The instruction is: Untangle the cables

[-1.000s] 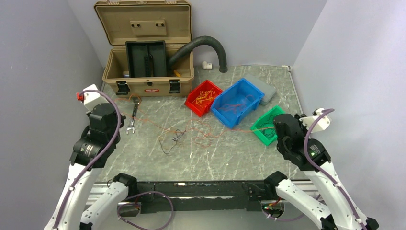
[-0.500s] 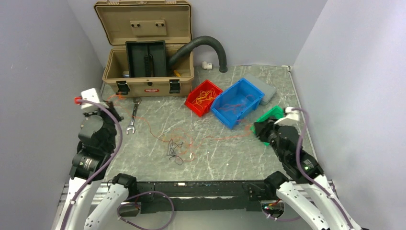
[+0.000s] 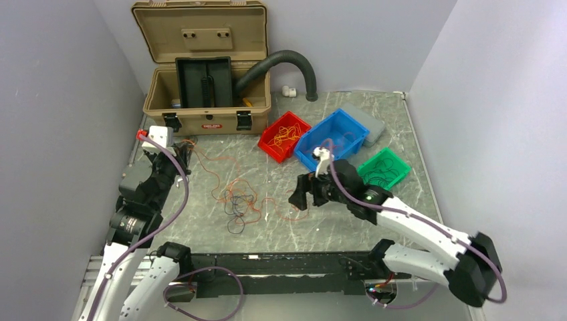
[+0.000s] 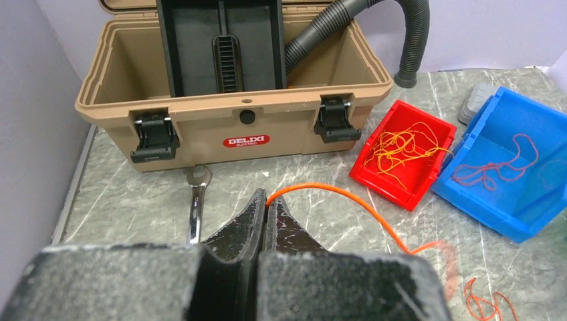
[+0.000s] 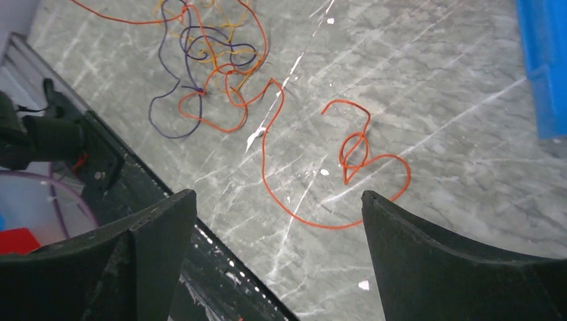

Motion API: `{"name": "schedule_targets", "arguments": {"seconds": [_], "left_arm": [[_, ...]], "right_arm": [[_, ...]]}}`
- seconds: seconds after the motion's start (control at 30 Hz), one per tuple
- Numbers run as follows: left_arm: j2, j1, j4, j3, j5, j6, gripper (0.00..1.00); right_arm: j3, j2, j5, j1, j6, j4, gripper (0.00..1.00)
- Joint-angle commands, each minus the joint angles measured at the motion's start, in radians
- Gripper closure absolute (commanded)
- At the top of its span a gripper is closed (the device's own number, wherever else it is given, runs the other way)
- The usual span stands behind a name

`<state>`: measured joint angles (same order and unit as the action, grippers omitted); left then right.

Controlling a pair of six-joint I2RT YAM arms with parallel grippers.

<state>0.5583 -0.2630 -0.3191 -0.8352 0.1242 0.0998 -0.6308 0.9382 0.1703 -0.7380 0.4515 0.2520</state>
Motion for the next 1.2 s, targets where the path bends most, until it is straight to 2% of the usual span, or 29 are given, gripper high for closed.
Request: {"name": "schedule_targets", "arguments": {"seconds": [0.0, 0.03, 0.33, 0.5, 0.6, 0.73, 0.87, 1.03, 1.17], "left_arm": [[-0.01, 0.001, 0.05, 0.0, 0.004, -0.023, 1.0], [-0.006, 0.002, 0.043, -0.003, 0.011, -0.021, 1.0], [0.014, 0.002, 0.031, -0.01, 0.012, -0.023, 1.0], [0.018, 0.001, 0.044, 0.006, 0.01, -0.033, 1.0], [0.029, 0.001, 0.054, 0.021, 0.018, -0.045, 1.0], [0.041, 0.0, 0.129, 0.087, -0.021, -0.12, 1.0], [0.064, -0.004, 0.143, 0.086, 0.02, -0.141, 1.0], [0.05, -0.003, 0.078, 0.031, 0.057, -0.086, 1.0], [0.075, -0.001, 0.009, -0.007, 0.023, -0.034, 1.0]], "right_arm": [[-0.114, 0.166, -0.142, -0.07, -0.009, -0.056, 0.03], [-0.139, 0.213, -0.158, -0.078, -0.012, -0.032, 0.01], [-0.251, 0.522, -0.191, -0.147, -0.11, -0.025, 0.0], [-0.337, 0.621, -0.213, -0.205, -0.115, -0.012, 0.0], [-0.395, 0.695, -0.279, -0.23, -0.099, 0.06, 0.0], [-0.507, 0.786, -0.422, -0.229, -0.014, 0.292, 0.0], [-0.478, 0.743, -0.421, -0.208, 0.052, 0.352, 0.0], [-0.34, 0.752, -0.472, -0.201, 0.076, 0.228, 0.0], [-0.246, 0.757, -0.314, -0.2, 0.079, 0.044, 0.0]]}}
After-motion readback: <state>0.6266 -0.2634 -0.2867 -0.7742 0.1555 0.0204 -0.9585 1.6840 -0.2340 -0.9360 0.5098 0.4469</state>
